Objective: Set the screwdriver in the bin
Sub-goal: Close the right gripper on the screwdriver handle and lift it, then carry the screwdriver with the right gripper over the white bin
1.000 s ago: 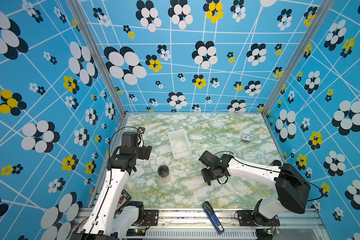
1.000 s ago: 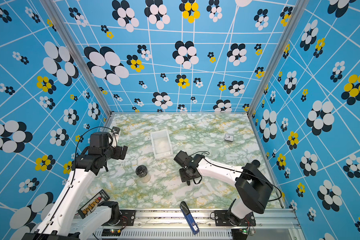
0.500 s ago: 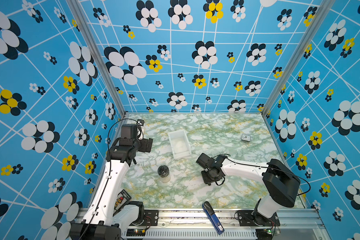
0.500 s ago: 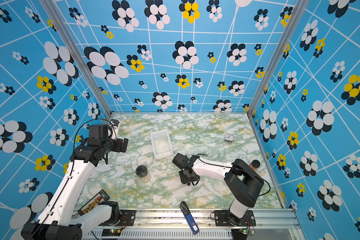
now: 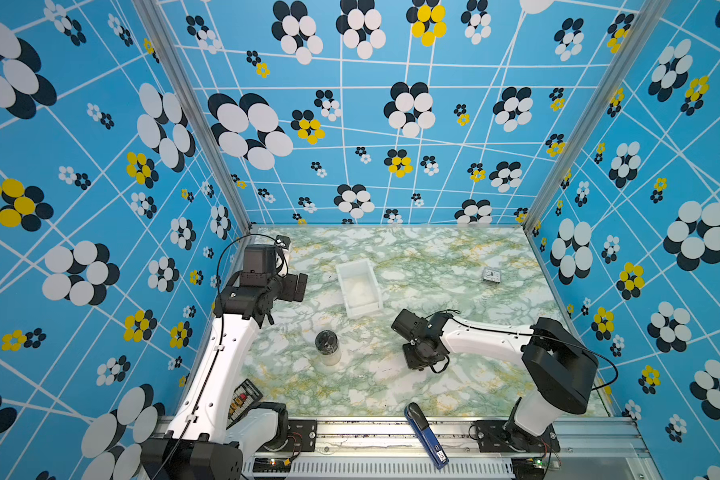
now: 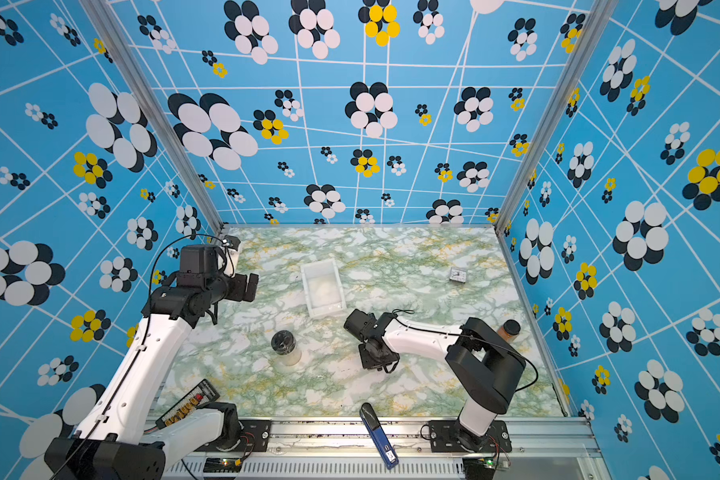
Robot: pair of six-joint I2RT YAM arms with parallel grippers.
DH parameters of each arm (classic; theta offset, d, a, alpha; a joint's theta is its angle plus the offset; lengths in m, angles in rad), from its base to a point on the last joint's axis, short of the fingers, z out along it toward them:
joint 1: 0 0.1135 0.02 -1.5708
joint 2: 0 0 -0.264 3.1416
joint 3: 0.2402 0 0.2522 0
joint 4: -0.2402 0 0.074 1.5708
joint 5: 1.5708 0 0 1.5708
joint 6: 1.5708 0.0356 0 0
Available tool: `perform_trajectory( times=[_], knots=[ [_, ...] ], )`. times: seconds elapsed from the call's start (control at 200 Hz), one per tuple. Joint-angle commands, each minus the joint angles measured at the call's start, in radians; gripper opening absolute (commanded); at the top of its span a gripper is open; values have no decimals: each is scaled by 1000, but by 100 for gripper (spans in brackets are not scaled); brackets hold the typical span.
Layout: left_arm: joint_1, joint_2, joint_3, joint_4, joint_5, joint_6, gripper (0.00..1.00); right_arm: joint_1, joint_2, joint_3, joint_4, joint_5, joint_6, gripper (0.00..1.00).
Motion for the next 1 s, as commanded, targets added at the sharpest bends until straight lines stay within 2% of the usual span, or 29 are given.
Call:
perform_trajectory(
  times=[0.0, 0.225, 0.475, 0.72, 0.995],
  knots=[
    [-7, 3, 22, 5, 10, -11, 99, 10, -3, -23, -26, 8, 7, 18],
    [-11, 2, -31, 60, -34, 20, 99, 10, -70, 52, -117, 51, -27, 16],
    [-17, 1, -75, 103, -38, 31, 99, 10, -97, 279, -233, 101, -117, 16],
    [-27, 9, -84, 142, -54, 45, 99, -9, 68, 605, -294, 111, -243, 16],
    [-32, 13, -74, 154, -56, 46, 99, -52, 334, 944, -324, 44, -348, 16]
  ],
)
